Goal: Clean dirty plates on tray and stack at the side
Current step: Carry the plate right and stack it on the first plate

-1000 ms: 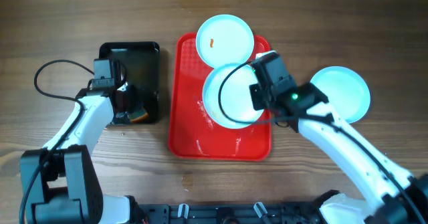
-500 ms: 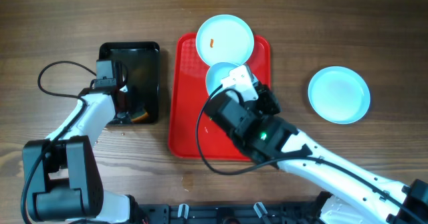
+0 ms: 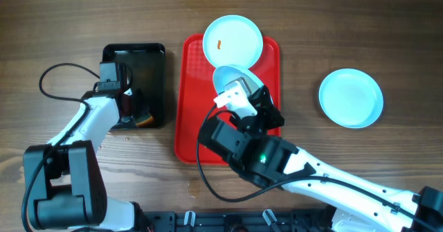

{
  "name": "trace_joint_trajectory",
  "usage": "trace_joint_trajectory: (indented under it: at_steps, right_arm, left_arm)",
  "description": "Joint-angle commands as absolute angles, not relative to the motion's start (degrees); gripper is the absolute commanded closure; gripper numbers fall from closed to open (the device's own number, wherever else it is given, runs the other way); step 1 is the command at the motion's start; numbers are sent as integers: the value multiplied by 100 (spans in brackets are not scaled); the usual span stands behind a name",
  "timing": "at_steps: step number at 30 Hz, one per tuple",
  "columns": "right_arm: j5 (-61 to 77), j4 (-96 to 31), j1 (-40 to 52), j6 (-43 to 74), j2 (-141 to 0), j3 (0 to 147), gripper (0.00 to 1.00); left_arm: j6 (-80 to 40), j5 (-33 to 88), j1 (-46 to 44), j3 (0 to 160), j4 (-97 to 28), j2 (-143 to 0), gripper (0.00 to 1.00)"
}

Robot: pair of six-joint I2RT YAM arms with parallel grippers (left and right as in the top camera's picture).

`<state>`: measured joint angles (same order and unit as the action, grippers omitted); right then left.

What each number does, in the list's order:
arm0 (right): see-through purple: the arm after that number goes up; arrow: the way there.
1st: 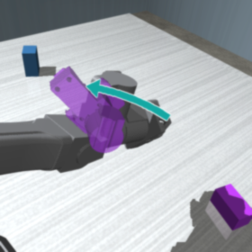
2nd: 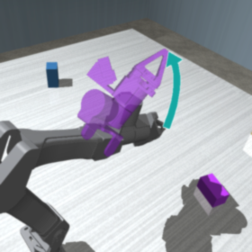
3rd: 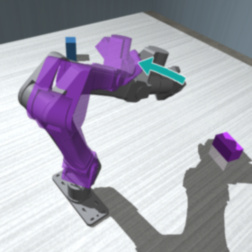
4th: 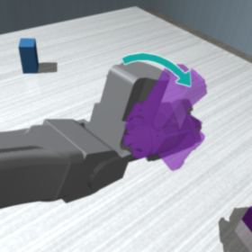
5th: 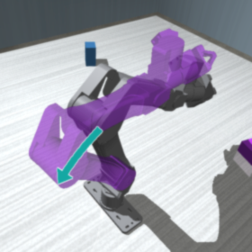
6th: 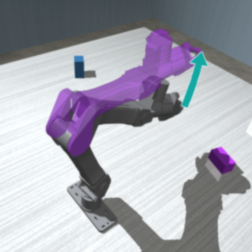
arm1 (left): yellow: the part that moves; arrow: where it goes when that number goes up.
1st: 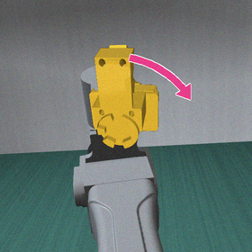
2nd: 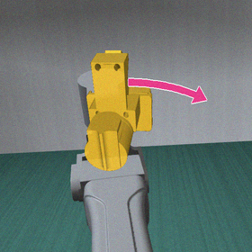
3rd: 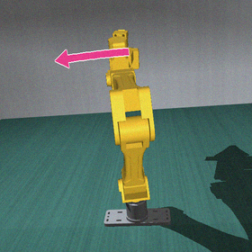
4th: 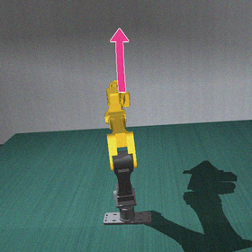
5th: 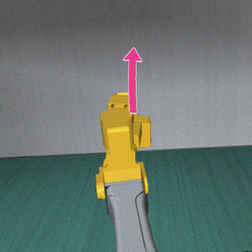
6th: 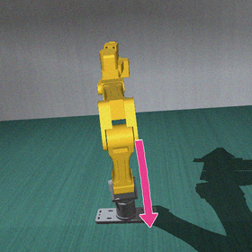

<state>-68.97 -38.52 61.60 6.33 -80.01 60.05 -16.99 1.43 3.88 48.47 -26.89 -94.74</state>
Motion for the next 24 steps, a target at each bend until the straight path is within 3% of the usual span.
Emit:
trace_joint_trajectory:
  at_steps: [1,12,20,24]
  right_arm:
    - [-7389,-3828,6305,591,-7926,6090,96]
    - [-7535,-3811,6501,650,-7929,6086,96]
    - [-6670,-3605,6473,637,-7926,6064,96]
    - [-7710,-3610,6313,574,-7926,6051,96]
  left_arm:
    - [-1669,193,403,4751,-2703,-9574,80]
    - [-1669,193,403,4751,-2703,-9574,80]
    - [-1669,193,403,4751,-2720,-9574,79]
    - [-1669,193,403,4751,-2722,-9574,79]
